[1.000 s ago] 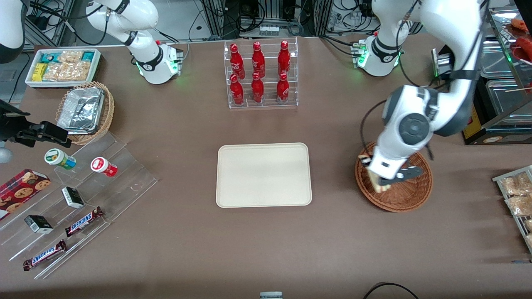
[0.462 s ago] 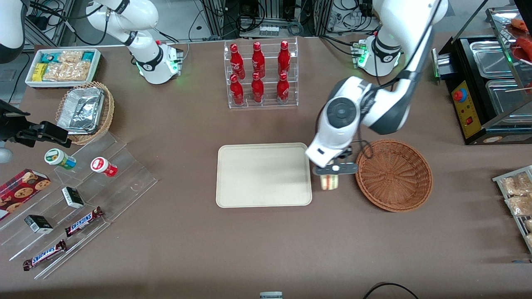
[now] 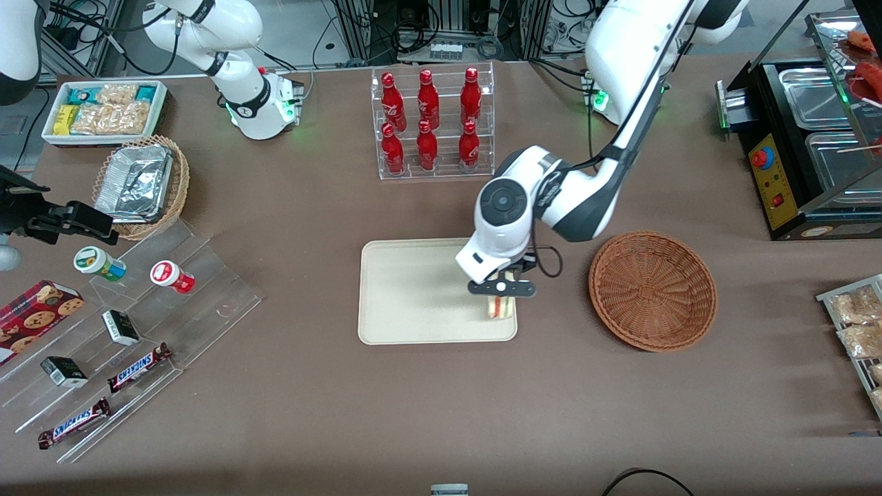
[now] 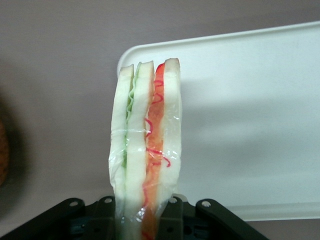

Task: Place sandwich from basket to tray
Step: 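Lower the sandwich onto the white tray and open the left gripper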

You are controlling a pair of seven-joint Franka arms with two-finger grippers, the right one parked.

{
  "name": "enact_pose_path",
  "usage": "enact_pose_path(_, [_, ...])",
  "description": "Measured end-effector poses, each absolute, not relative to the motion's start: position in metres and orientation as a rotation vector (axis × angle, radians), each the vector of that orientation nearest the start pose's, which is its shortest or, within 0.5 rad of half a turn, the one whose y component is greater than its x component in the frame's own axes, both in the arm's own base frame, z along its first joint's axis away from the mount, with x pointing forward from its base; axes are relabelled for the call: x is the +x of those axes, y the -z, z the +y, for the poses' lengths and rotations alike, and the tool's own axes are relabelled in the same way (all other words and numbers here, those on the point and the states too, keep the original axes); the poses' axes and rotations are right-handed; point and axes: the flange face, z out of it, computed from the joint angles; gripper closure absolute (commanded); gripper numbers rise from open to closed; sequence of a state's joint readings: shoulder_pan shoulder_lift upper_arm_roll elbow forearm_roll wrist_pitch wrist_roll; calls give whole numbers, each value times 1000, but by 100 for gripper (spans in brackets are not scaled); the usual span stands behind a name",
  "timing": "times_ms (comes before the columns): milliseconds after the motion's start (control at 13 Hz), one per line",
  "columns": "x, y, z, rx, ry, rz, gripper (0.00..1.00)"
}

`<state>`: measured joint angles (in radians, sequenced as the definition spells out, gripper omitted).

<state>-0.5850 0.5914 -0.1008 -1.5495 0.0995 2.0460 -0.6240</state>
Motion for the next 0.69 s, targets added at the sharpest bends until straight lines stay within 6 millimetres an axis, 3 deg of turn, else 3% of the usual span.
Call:
enact_pose_path(231, [542,-273,-446,-3052,-105,181,100])
enact_pose_path(692, [546,-228,-465,-3049,-134,175,100])
